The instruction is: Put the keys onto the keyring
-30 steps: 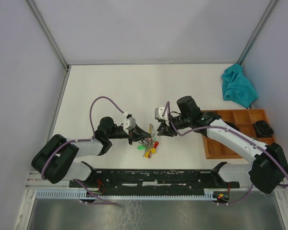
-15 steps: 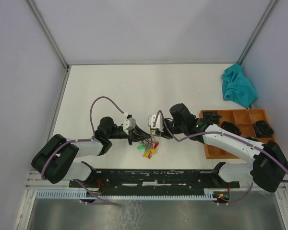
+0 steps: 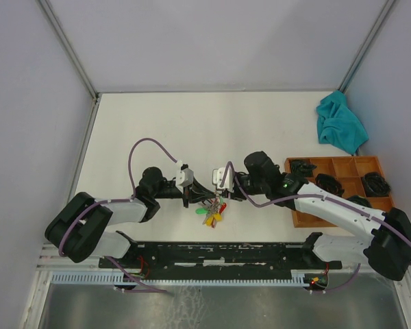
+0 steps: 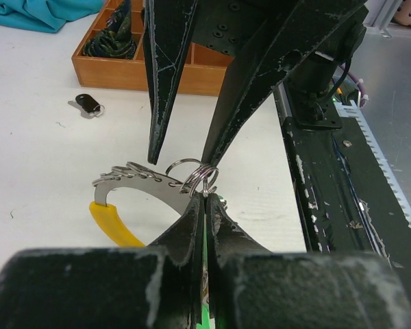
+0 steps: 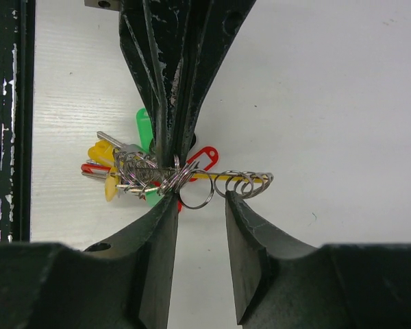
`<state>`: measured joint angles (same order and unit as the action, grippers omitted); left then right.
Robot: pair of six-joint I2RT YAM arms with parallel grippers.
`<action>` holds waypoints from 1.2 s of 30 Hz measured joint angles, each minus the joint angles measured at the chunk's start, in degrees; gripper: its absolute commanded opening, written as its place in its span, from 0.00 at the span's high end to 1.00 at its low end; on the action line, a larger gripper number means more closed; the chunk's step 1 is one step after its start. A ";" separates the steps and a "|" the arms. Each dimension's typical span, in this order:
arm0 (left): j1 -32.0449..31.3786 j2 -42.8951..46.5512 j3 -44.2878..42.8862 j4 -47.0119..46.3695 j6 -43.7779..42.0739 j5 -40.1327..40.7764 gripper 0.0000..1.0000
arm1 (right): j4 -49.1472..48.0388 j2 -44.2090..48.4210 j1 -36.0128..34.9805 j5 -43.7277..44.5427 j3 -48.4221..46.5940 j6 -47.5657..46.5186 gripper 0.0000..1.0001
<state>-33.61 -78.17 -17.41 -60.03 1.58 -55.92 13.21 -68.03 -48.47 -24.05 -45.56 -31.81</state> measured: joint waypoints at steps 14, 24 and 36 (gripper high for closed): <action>0.00 0.00 0.00 0.39 0.02 -0.20 0.97 | -0.24 -1.25 -1.33 1.03 0.00 -0.07 0.70; -0.02 0.00 0.00 0.57 0.02 -0.96 0.97 | -0.24 -1.33 -1.44 2.91 0.00 -0.66 0.99; -0.02 5.07 0.61 1.81 -3.21 4.83 0.66 | -1.22 -0.35 -0.98 4.74 0.90 0.76 0.99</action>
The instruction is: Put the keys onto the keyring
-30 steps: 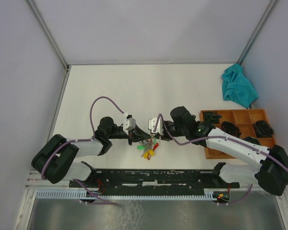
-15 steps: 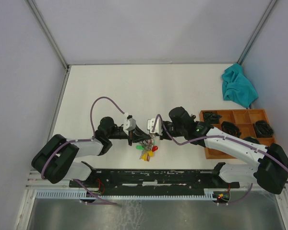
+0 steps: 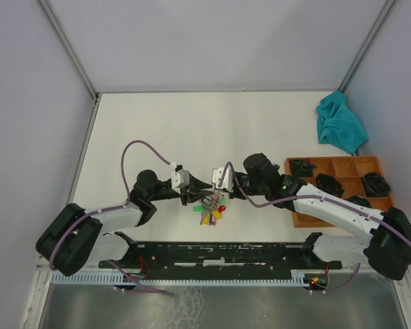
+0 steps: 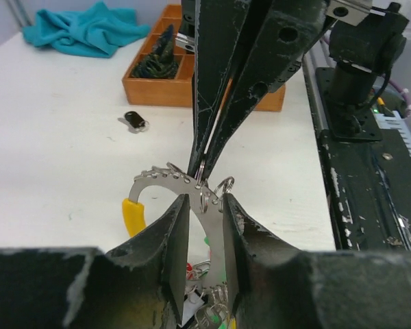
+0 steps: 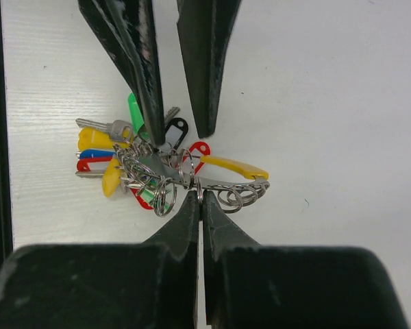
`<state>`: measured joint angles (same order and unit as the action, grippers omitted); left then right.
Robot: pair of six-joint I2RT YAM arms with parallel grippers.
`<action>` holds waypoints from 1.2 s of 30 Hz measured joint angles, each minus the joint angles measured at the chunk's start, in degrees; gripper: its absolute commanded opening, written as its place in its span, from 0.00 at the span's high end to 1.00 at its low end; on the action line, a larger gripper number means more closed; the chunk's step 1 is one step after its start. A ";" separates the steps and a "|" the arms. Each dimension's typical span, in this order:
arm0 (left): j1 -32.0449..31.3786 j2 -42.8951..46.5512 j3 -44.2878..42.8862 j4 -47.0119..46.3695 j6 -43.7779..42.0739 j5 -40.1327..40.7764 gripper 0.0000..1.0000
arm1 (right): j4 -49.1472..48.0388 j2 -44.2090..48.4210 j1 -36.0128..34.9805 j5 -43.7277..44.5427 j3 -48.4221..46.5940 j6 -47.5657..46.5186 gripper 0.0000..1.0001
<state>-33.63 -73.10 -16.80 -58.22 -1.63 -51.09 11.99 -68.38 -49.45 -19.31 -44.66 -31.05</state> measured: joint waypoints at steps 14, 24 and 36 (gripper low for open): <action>0.02 1.36 2.27 -2.95 0.55 14.62 0.65 | -6.93 0.66 5.60 -7.93 2.05 4.24 0.99; 0.15 -2.80 -1.99 -2.58 1.22 15.06 0.66 | -8.72 -0.24 6.38 -9.84 2.05 5.14 0.99; -4.70 -1.95 0.61 -4.39 1.05 9.09 0.66 | -15.69 -1.86 9.62 -12.41 3.26 9.99 0.99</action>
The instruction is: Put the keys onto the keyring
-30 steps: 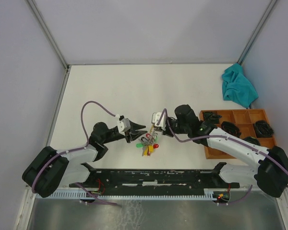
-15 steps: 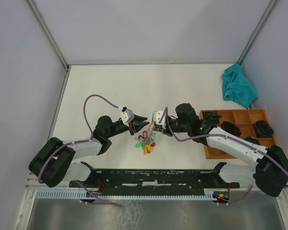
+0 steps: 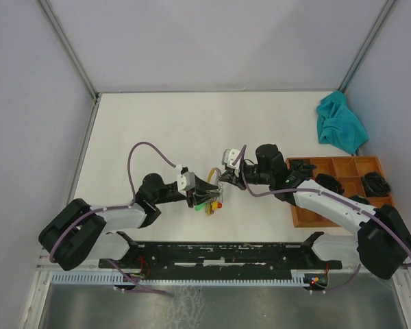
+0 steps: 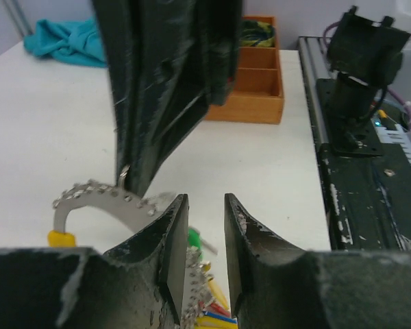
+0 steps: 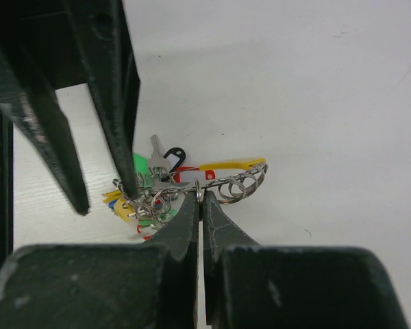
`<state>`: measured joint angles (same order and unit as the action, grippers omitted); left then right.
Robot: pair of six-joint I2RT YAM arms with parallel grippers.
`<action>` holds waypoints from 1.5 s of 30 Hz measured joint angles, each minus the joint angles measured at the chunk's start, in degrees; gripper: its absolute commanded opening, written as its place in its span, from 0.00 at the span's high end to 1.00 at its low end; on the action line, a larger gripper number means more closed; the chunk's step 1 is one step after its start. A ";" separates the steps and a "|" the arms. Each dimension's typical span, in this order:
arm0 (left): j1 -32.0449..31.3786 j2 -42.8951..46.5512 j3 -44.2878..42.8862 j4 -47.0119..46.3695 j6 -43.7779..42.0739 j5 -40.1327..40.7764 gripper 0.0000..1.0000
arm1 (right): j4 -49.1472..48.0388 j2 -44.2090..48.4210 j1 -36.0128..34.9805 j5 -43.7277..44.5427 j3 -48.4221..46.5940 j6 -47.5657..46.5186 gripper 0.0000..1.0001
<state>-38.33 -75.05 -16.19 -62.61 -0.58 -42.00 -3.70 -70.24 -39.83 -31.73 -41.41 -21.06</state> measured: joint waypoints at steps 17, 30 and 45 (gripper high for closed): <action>1.70 7.39 3.32 1.66 -2.84 6.78 0.72 | -8.22 -1.14 3.91 -10.21 2.86 4.57 0.99; 4.11 -0.24 -0.48 -2.89 0.35 0.39 0.77 | -7.41 -2.89 3.91 -13.88 2.86 4.31 0.99; 4.13 -4.28 -2.10 -4.76 1.68 -4.72 0.78 | -6.32 -3.78 3.91 -14.93 2.21 4.31 0.99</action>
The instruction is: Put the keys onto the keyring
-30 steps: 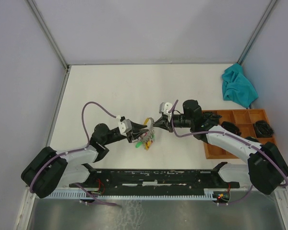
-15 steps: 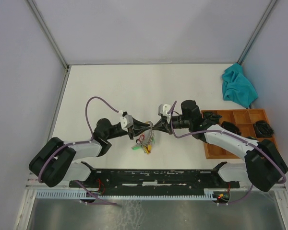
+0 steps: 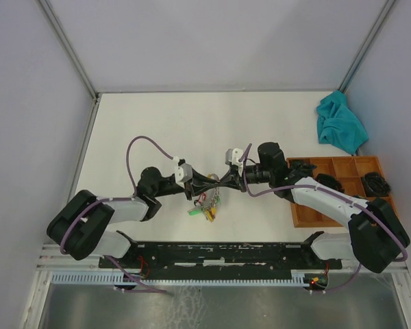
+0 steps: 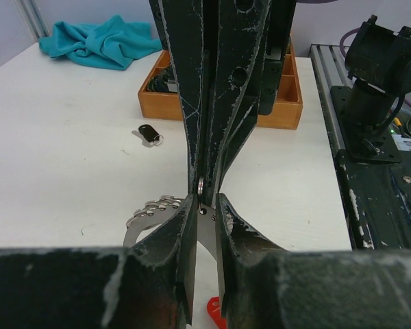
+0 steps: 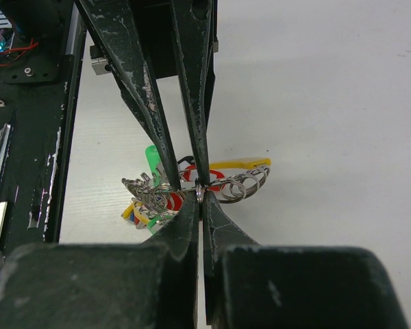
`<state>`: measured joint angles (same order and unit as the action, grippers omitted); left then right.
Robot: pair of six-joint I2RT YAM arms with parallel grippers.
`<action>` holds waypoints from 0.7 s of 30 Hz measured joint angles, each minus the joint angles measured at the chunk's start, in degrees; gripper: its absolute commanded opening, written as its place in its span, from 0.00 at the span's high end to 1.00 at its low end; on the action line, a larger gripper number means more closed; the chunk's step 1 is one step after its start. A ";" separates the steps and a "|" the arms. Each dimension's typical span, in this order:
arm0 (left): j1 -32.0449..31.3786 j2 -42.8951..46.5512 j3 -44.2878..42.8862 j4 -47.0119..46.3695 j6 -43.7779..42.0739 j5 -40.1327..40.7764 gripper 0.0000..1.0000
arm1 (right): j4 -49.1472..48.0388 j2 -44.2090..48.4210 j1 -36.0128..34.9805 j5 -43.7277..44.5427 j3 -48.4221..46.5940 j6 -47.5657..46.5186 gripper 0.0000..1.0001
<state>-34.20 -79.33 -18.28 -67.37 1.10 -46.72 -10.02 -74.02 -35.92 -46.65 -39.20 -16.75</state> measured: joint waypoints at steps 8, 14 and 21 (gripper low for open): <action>0.00 -0.76 -1.38 1.46 0.85 0.07 0.81 | 1.68 -0.09 0.39 -0.35 -0.59 -0.46 0.99; 0.04 -0.76 -1.70 4.13 0.83 0.87 0.76 | 2.78 -0.07 0.44 -0.28 -0.72 -1.20 0.99; 0.44 -0.76 -1.79 6.05 0.85 1.73 0.75 | 3.63 -0.07 0.42 -0.26 -0.74 -1.60 0.99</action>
<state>-33.76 -80.09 -20.08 -61.32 1.96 -44.99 -6.39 -74.08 -35.51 -46.92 -39.94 -18.35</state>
